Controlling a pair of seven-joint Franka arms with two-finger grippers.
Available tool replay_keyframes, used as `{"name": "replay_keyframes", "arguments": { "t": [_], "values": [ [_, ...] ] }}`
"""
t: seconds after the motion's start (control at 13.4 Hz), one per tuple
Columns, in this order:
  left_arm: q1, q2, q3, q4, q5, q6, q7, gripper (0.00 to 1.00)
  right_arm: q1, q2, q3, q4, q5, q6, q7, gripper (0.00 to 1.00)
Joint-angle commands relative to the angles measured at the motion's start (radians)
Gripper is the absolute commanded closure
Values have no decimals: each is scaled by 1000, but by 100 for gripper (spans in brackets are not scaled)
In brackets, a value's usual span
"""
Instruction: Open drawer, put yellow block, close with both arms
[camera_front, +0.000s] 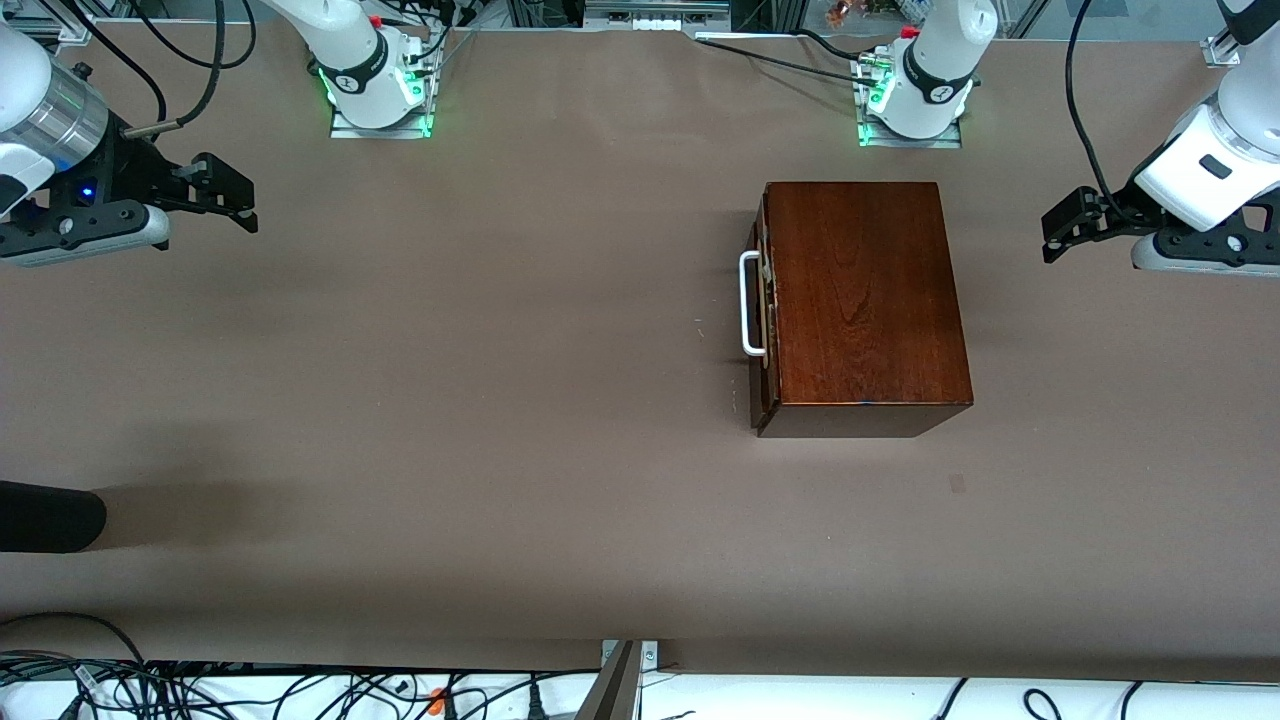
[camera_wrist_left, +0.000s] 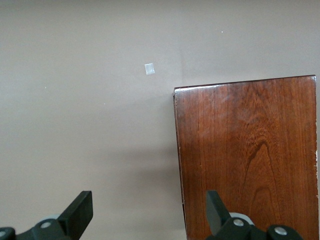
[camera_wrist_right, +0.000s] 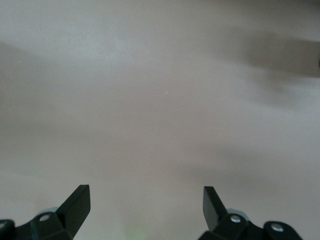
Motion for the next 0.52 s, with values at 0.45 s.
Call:
{"name": "replay_keyframes", "arguments": {
  "t": [0.45],
  "values": [
    [-12,-14,13,-1,19,-26,-7,0,2,5,0,20,-7,-11,12,0]
  ]
}}
